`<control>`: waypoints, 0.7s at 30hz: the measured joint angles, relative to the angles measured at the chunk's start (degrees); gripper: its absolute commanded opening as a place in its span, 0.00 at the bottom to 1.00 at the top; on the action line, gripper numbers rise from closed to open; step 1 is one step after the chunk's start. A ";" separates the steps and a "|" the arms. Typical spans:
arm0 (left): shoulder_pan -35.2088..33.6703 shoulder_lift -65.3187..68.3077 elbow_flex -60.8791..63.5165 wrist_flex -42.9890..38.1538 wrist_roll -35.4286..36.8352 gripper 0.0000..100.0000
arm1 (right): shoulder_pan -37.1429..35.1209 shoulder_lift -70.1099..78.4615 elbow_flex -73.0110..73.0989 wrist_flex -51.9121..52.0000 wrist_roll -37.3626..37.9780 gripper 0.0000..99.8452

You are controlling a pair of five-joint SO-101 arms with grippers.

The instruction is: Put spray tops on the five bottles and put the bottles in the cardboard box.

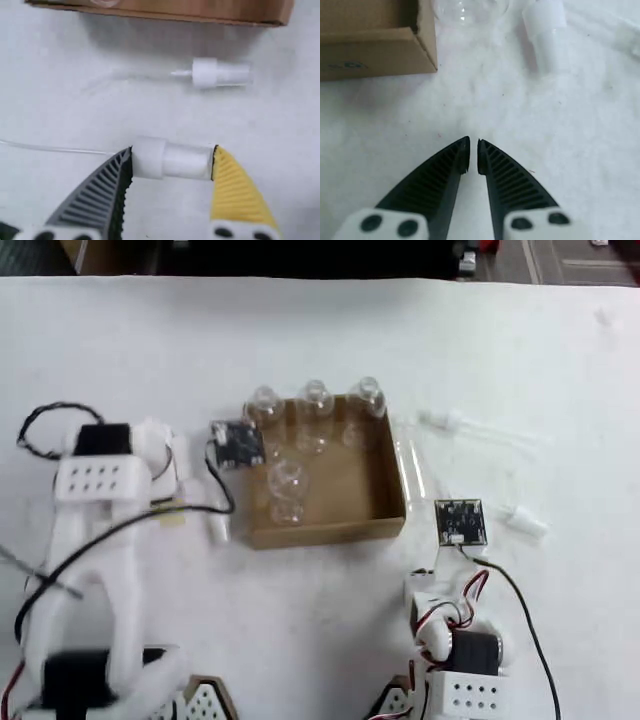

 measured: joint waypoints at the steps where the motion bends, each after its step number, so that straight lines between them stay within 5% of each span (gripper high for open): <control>1: 0.09 -2.37 0.00 0.00 2.73 0.08 | 0.00 0.00 0.00 0.00 0.00 0.02; 7: 1.49 -18.81 0.00 0.70 25.32 0.09 | 0.00 0.00 0.00 0.00 0.00 0.02; 13: 10.55 -29.63 -4.22 5.54 46.07 0.09 | 0.00 0.00 0.00 0.00 0.00 0.02; 21: 12.84 -7.12 -37.10 18.37 77.89 0.09 | 0.00 0.00 0.00 0.00 0.00 0.02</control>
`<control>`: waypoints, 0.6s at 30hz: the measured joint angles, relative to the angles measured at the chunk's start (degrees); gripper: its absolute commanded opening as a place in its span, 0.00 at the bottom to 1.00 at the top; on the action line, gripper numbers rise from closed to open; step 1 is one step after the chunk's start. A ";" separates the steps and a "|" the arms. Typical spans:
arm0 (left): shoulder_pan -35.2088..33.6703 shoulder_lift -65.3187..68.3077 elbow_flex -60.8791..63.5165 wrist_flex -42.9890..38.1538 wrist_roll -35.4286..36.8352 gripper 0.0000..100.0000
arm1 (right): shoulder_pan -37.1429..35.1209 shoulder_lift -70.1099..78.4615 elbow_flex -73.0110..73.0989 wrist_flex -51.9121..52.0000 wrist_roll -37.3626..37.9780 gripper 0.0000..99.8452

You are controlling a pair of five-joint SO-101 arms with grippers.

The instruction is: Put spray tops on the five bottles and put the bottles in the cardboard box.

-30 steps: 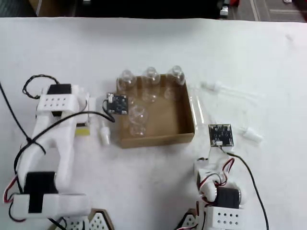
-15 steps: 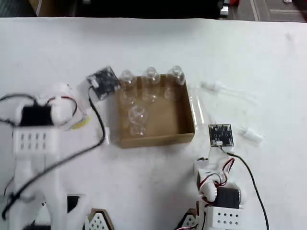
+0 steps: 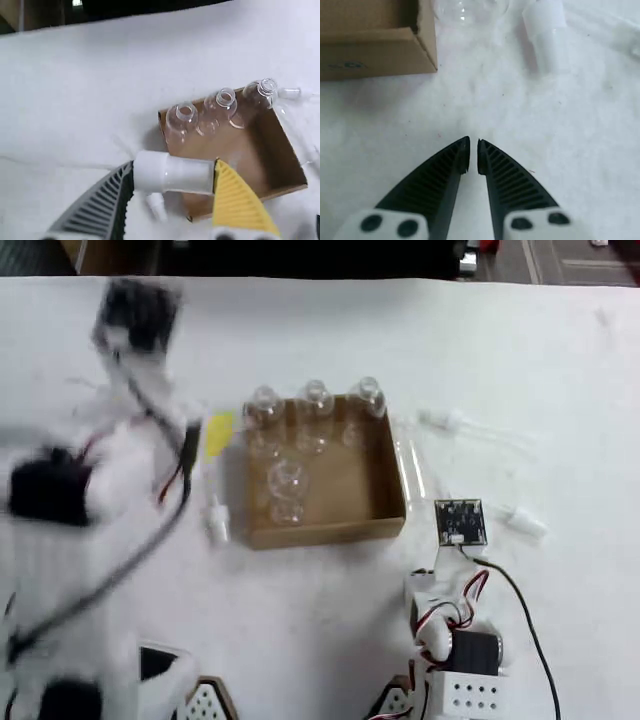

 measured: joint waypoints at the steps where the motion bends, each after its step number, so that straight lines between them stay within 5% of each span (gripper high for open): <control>1: 0.26 4.13 -5.36 2.11 3.96 0.09 | 0.00 0.00 0.00 0.00 0.00 0.02; 8: 7.82 16.88 -38.59 7.30 22.68 0.09 | 0.00 0.00 0.00 0.00 0.00 0.02; 18: 16.35 17.05 -44.92 2.37 25.23 0.18 | 0.00 0.00 0.00 0.00 0.00 0.02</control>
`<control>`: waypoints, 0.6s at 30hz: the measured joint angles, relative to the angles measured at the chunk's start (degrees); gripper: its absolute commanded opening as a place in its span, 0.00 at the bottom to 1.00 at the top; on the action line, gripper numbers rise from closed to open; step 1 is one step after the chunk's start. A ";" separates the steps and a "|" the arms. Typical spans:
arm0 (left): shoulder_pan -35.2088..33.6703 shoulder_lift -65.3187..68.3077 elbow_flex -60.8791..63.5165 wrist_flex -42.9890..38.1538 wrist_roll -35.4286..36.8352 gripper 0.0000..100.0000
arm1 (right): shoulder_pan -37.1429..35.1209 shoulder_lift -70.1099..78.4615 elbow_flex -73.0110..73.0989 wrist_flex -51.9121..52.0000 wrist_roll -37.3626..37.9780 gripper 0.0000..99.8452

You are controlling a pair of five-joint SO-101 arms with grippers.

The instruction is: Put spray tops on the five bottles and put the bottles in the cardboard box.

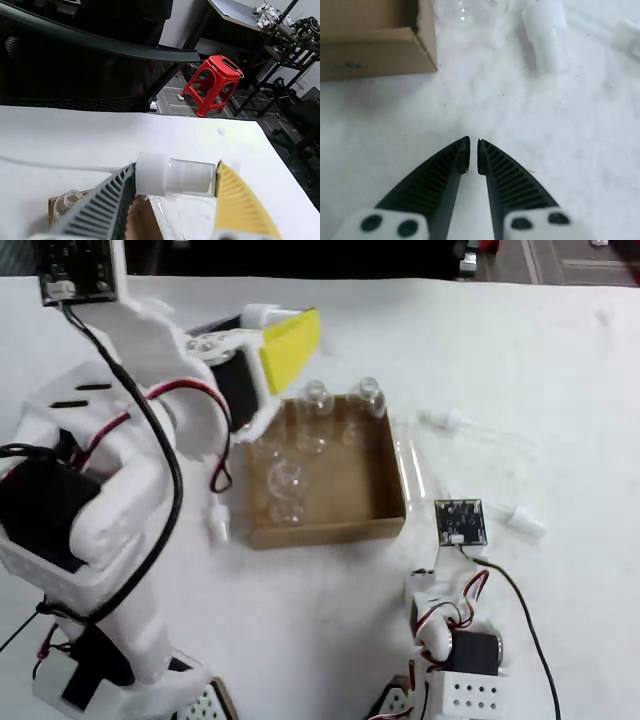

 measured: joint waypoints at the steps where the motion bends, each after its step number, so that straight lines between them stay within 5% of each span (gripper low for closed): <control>1: 0.44 0.00 0.00 -0.18 0.00 0.18 | 0.00 0.00 0.00 0.00 0.00 0.02; 13: 0.35 0.00 3.87 -0.70 0.00 0.09 | 0.00 0.00 0.00 0.00 0.00 0.02; 18: 0.26 0.00 12.48 -8.09 1.58 0.09 | 0.00 0.00 0.00 0.00 0.00 0.02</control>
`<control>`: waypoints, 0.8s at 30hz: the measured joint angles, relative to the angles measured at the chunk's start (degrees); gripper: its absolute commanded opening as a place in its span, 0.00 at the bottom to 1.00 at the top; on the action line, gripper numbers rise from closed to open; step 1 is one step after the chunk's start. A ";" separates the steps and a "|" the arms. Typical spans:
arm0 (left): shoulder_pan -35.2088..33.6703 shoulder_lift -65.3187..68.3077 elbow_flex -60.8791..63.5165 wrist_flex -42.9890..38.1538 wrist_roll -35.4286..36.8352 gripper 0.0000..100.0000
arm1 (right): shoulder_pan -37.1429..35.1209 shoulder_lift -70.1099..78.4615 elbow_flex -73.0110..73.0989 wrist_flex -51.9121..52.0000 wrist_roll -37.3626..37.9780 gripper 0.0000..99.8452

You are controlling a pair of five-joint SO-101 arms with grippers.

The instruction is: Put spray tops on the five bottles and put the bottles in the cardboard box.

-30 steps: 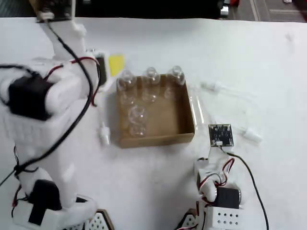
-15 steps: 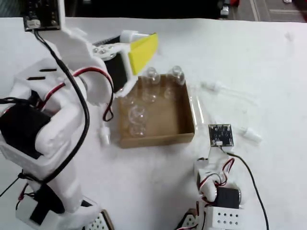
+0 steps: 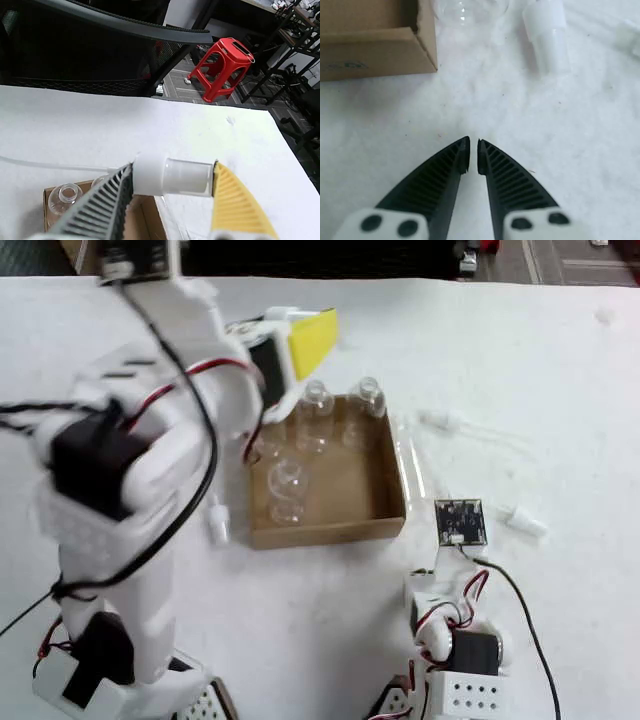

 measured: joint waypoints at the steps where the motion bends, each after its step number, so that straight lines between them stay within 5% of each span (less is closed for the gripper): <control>1: 0.00 0.00 1.93 -1.58 0.35 0.09 | 0.00 0.00 0.00 0.00 0.00 0.02; 20: 0.53 0.09 6.86 -4.84 -7.47 0.02 | 0.00 0.00 0.00 0.00 0.00 0.02; 24: 0.18 0.09 6.86 -5.63 1.23 0.02 | 0.00 0.00 0.00 0.00 0.00 0.02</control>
